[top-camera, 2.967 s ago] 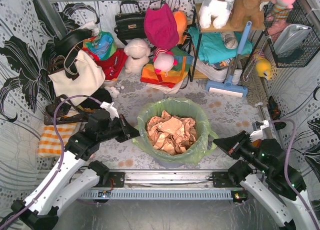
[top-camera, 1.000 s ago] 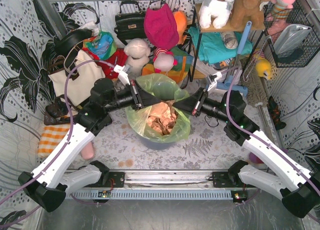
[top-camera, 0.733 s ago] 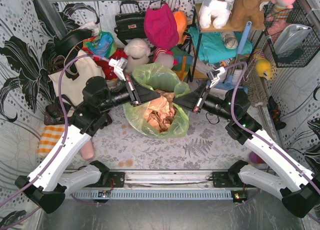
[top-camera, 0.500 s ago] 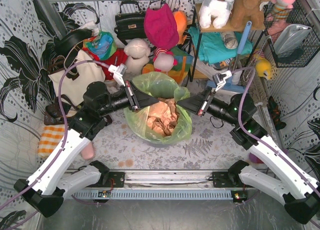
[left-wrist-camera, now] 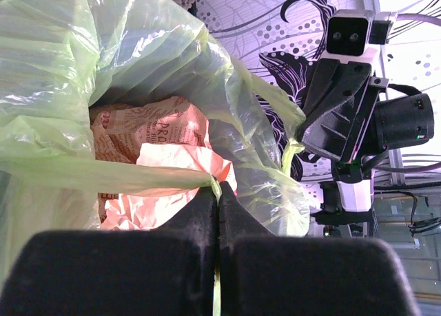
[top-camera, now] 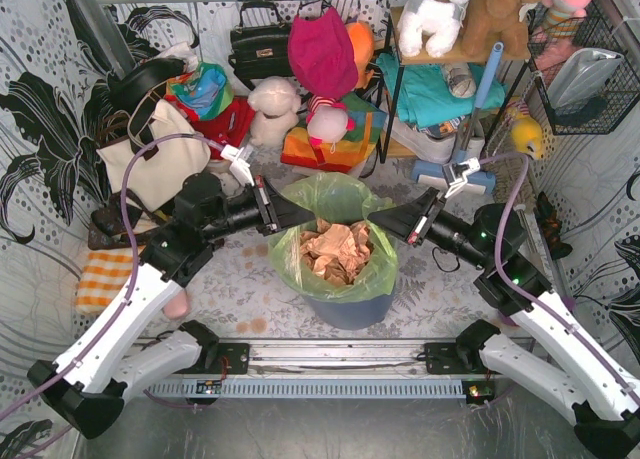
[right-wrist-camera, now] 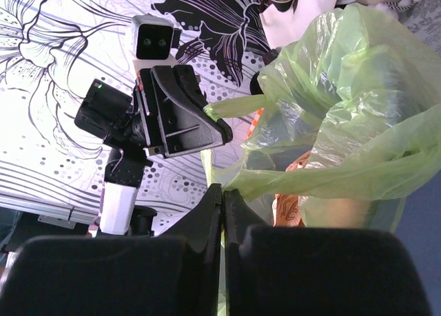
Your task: Tie the trash bag
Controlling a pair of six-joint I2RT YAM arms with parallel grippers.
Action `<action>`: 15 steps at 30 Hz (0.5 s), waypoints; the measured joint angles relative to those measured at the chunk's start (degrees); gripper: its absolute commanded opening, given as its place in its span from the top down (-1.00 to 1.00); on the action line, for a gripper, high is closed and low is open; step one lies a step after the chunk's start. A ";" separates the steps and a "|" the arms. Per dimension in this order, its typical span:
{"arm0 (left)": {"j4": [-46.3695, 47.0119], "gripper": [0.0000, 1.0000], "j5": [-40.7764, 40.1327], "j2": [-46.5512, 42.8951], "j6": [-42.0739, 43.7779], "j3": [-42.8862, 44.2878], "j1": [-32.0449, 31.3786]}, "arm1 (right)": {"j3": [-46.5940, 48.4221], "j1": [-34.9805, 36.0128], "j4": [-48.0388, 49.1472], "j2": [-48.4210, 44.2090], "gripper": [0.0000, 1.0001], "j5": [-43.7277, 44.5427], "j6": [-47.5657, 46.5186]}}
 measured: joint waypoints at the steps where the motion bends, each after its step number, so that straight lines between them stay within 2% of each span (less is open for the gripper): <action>1: -0.26 0.96 -0.11 -0.28 0.11 0.13 0.00 | 0.00 0.00 -0.17 -0.37 1.00 0.20 -0.11; 15: -2.45 0.96 -1.27 -0.70 0.33 2.36 0.00 | -1.84 0.00 -3.39 -1.60 1.00 1.46 -1.03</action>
